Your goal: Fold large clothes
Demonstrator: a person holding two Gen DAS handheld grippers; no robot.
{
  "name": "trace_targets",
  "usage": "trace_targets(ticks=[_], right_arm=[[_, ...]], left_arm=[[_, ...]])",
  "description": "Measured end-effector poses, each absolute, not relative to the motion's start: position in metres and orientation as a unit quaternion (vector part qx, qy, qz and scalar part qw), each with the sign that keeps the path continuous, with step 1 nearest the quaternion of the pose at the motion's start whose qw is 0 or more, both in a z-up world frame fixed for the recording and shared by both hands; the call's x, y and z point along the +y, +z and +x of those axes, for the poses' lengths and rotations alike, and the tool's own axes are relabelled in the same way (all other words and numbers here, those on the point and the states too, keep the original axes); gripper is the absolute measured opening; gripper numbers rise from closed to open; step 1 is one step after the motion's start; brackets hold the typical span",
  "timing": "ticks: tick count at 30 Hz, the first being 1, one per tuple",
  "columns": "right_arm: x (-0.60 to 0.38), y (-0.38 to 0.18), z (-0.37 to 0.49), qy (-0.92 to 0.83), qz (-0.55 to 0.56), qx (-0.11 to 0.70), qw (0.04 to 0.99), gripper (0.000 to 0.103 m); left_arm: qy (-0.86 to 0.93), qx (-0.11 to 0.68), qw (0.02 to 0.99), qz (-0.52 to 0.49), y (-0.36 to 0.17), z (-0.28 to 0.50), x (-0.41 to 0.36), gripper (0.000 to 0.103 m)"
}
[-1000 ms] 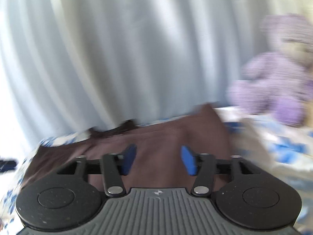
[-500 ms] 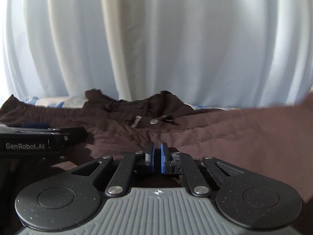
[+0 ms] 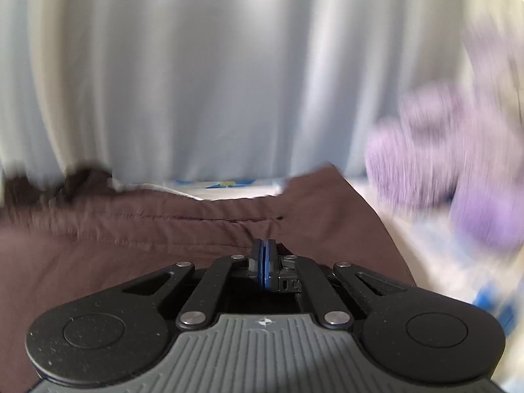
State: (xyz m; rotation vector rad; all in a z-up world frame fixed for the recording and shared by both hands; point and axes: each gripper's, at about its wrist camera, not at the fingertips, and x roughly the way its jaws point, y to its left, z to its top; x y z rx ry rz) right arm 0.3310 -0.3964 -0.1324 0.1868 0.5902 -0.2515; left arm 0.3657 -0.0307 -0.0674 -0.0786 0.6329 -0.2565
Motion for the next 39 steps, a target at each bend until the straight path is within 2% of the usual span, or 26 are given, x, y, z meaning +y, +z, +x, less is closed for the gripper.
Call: trace_targets(ticks=[4, 7, 9, 13, 18, 22, 25, 28, 30, 32, 35, 39], right_arm=[[-0.382, -0.133, 0.334, -0.14, 0.038, 0.294, 0.945, 0.0], [-0.384, -0.134, 0.334, -0.139, 0.045, 0.291, 0.945, 0.0], [-0.386, -0.134, 0.335, -0.139, 0.045, 0.291, 0.945, 0.0], [-0.387, -0.133, 0.335, -0.135, 0.055, 0.291, 0.946, 0.0], [-0.393, -0.134, 0.333, -0.126, 0.08, 0.287, 0.946, 0.0], [-0.396, -0.134, 0.331, -0.123, 0.094, 0.286, 0.946, 0.0], [-0.398, -0.132, 0.327, -0.119, 0.104, 0.279, 0.947, 0.0], [-0.406, -0.131, 0.32, -0.112, 0.13, 0.266, 0.948, 0.0], [-0.407, -0.131, 0.321, -0.11, 0.136, 0.269, 0.947, 0.0], [-0.407, -0.132, 0.322, -0.108, 0.135, 0.272, 0.947, 0.0], [-0.407, -0.132, 0.324, -0.107, 0.136, 0.276, 0.945, 0.0], [-0.397, -0.125, 0.328, -0.128, 0.101, 0.296, 0.941, 0.0]], left_arm=[[-0.077, 0.302, 0.95, -0.029, -0.048, 0.359, -0.022, 0.098], [-0.095, 0.295, 0.947, -0.078, -0.031, 0.363, -0.025, 0.095], [-0.112, 0.297, 0.946, -0.07, -0.028, 0.367, -0.041, 0.095], [-0.118, 0.313, 0.942, 0.004, -0.051, 0.383, -0.079, 0.097], [-0.138, 0.313, 0.936, -0.086, -0.081, 0.395, -0.054, 0.102], [-0.148, 0.312, 0.933, -0.099, -0.083, 0.396, -0.049, 0.102], [-0.145, 0.314, 0.935, -0.085, -0.071, 0.387, -0.03, 0.102], [-0.082, 0.294, 0.952, 0.005, -0.056, 0.372, 0.001, 0.101], [-0.041, 0.283, 0.958, 0.03, -0.053, 0.368, 0.033, 0.101], [0.006, 0.276, 0.961, 0.007, -0.054, 0.366, 0.069, 0.101], [0.048, 0.295, 0.951, -0.083, -0.055, 0.368, 0.115, 0.101], [0.054, 0.333, 0.936, -0.105, -0.043, 0.351, 0.152, 0.101]])
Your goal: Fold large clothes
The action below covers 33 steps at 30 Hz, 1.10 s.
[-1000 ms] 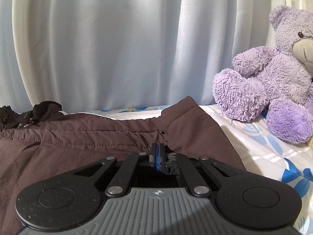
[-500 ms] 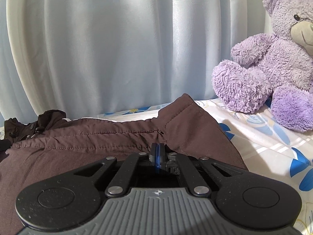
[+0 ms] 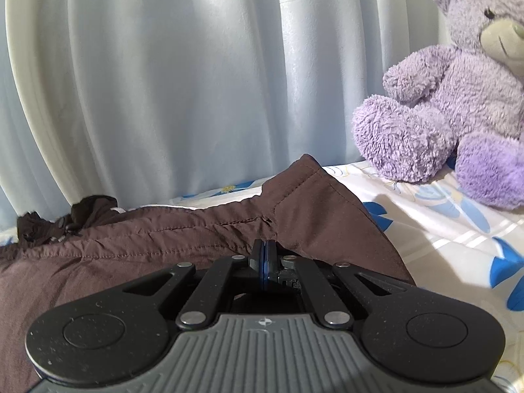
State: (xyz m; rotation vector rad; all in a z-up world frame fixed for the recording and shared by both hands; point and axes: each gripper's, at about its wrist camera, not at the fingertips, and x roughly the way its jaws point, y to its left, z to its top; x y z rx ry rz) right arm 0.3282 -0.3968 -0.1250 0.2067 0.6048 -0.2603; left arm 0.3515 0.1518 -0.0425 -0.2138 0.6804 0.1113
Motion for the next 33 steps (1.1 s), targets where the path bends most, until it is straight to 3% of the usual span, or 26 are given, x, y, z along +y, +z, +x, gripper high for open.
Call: trace_targets(ticks=[3, 10, 16, 24, 27, 30, 31, 33], right_arm=[[-0.376, -0.108, 0.312, -0.128, 0.09, 0.301, 0.941, 0.009], [-0.3, -0.078, 0.255, 0.021, 0.131, 0.283, 0.95, 0.01], [-0.257, -0.081, 0.251, 0.081, 0.129, 0.297, 0.943, 0.01], [-0.241, -0.089, 0.246, 0.089, 0.137, 0.302, 0.939, 0.01], [-0.234, -0.095, 0.249, 0.079, 0.119, 0.313, 0.939, 0.01], [-0.23, -0.095, 0.249, 0.073, 0.101, 0.316, 0.94, 0.01], [-0.228, -0.094, 0.249, 0.071, 0.096, 0.317, 0.941, 0.01], [-0.226, -0.089, 0.249, 0.067, 0.092, 0.318, 0.941, 0.01]], left_arm=[[-0.016, 0.38, 0.913, -0.145, -0.037, 0.324, 0.183, 0.101], [-0.105, 0.452, 0.862, -0.206, -0.063, 0.273, 0.199, 0.1], [-0.143, 0.457, 0.845, -0.239, -0.073, 0.273, 0.202, 0.094], [-0.18, 0.461, 0.822, -0.282, -0.075, 0.285, 0.2, 0.061], [-0.194, 0.454, 0.813, -0.307, -0.076, 0.284, 0.206, 0.059], [-0.194, 0.462, 0.818, -0.283, -0.079, 0.285, 0.201, 0.073], [-0.194, 0.463, 0.82, -0.277, -0.081, 0.284, 0.198, 0.072], [-0.196, 0.459, 0.82, -0.279, -0.078, 0.283, 0.195, 0.061]])
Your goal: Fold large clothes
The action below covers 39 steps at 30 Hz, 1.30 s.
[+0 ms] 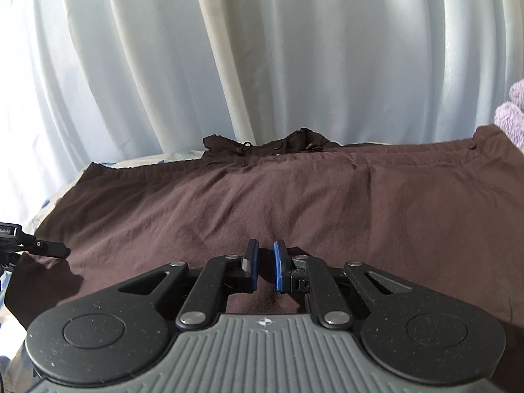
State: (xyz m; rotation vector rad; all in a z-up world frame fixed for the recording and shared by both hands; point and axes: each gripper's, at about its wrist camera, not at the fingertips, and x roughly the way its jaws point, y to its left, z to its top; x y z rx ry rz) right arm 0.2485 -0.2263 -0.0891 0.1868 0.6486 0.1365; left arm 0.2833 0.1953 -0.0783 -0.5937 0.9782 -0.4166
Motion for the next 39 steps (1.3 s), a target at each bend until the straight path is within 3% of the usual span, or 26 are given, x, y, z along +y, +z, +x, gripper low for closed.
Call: trace_targets(ticks=[1, 3, 6, 12, 17, 21, 25, 27, 30, 32, 33, 34, 39], right_arm=[[-0.227, -0.087, 0.248, 0.063, 0.095, 0.315, 0.942, 0.01], [-0.227, -0.084, 0.247, 0.054, 0.097, 0.31, 0.944, 0.01], [-0.228, -0.085, 0.248, 0.046, 0.099, 0.313, 0.944, 0.01], [-0.24, -0.098, 0.254, 0.036, 0.137, 0.332, 0.933, 0.009], [-0.276, -0.123, 0.262, 0.056, 0.278, 0.34, 0.897, 0.009], [-0.305, -0.145, 0.261, 0.084, 0.378, 0.333, 0.86, 0.0], [-0.343, -0.18, 0.252, 0.134, 0.521, 0.321, 0.78, 0.0], [-0.357, -0.171, 0.234, 0.115, 0.506, 0.318, 0.794, 0.0], [-0.384, -0.137, 0.202, 0.055, 0.439, 0.293, 0.848, 0.009], [-0.4, -0.112, 0.198, 0.042, 0.412, 0.276, 0.867, 0.025], [-0.404, -0.099, 0.202, 0.048, 0.402, 0.266, 0.875, 0.043], [-0.406, -0.09, 0.208, 0.059, 0.393, 0.26, 0.88, 0.055], [-0.398, -0.069, 0.283, 0.113, 0.366, 0.299, 0.874, 0.067]], left_arm=[[-0.195, 0.459, 0.817, -0.288, -0.077, 0.283, 0.197, 0.056], [-0.202, 0.452, 0.809, -0.317, -0.072, 0.28, 0.202, 0.037], [-0.213, 0.44, 0.8, -0.347, -0.052, 0.274, 0.2, 0.03], [-0.302, 0.376, 0.795, -0.369, 0.026, 0.265, 0.152, 0.029], [-0.394, 0.353, 0.78, -0.334, 0.067, 0.276, 0.063, 0.029], [-0.431, 0.378, 0.757, -0.316, 0.05, 0.296, -0.025, 0.029], [-0.411, 0.425, 0.745, -0.31, -0.004, 0.32, -0.097, 0.032], [-0.4, 0.439, 0.745, -0.304, -0.034, 0.327, -0.117, 0.038], [-0.397, 0.426, 0.76, -0.289, -0.048, 0.321, -0.123, 0.042], [-0.4, 0.413, 0.768, -0.28, -0.044, 0.316, -0.124, 0.045], [-0.398, 0.412, 0.771, -0.279, -0.044, 0.316, -0.125, 0.045], [-0.395, 0.412, 0.773, -0.275, -0.045, 0.316, -0.125, 0.046], [-0.391, 0.408, 0.787, -0.248, -0.042, 0.31, -0.134, 0.048]])
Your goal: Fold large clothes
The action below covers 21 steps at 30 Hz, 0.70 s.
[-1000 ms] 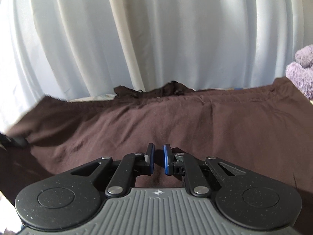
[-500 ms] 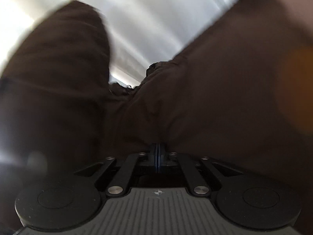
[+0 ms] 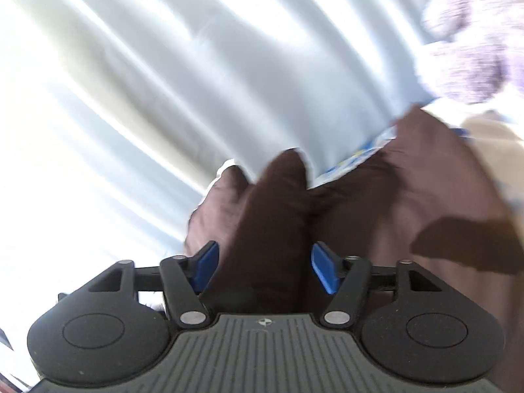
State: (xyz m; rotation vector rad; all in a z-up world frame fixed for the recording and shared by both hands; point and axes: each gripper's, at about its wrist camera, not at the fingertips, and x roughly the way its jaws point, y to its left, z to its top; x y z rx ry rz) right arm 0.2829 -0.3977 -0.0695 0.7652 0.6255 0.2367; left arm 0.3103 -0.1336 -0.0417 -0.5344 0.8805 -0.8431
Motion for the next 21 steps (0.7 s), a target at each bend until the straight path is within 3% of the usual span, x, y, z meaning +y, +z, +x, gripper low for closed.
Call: trace_targets(ticks=[5, 7, 11, 15, 17, 19, 21], right_arm=[[-0.37, -0.076, 0.335, 0.142, 0.33, 0.376, 0.854, 0.066], [-0.363, -0.078, 0.345, 0.134, 0.311, 0.391, 0.856, 0.049], [-0.349, -0.077, 0.35, 0.128, 0.26, 0.397, 0.871, 0.037], [-0.364, -0.083, 0.341, 0.108, 0.239, 0.411, 0.873, 0.03], [-0.376, -0.09, 0.336, 0.096, 0.241, 0.416, 0.872, 0.029], [-0.379, -0.104, 0.332, 0.07, 0.226, 0.422, 0.875, 0.016], [-0.384, -0.118, 0.326, 0.068, 0.251, 0.424, 0.868, 0.014]], left_arm=[[-0.391, 0.403, 0.791, -0.243, -0.043, 0.309, -0.137, 0.049], [-0.388, 0.405, 0.793, -0.239, -0.042, 0.308, -0.129, 0.049], [-0.385, 0.415, 0.791, -0.231, -0.037, 0.309, -0.132, 0.05], [-0.381, 0.416, 0.8, -0.208, -0.016, 0.299, -0.121, 0.065], [-0.377, 0.385, 0.816, -0.208, 0.001, 0.286, -0.094, 0.067], [-0.329, 0.347, 0.851, -0.215, 0.014, 0.281, -0.066, 0.075], [-0.27, 0.315, 0.885, -0.211, 0.016, 0.285, -0.044, 0.079]])
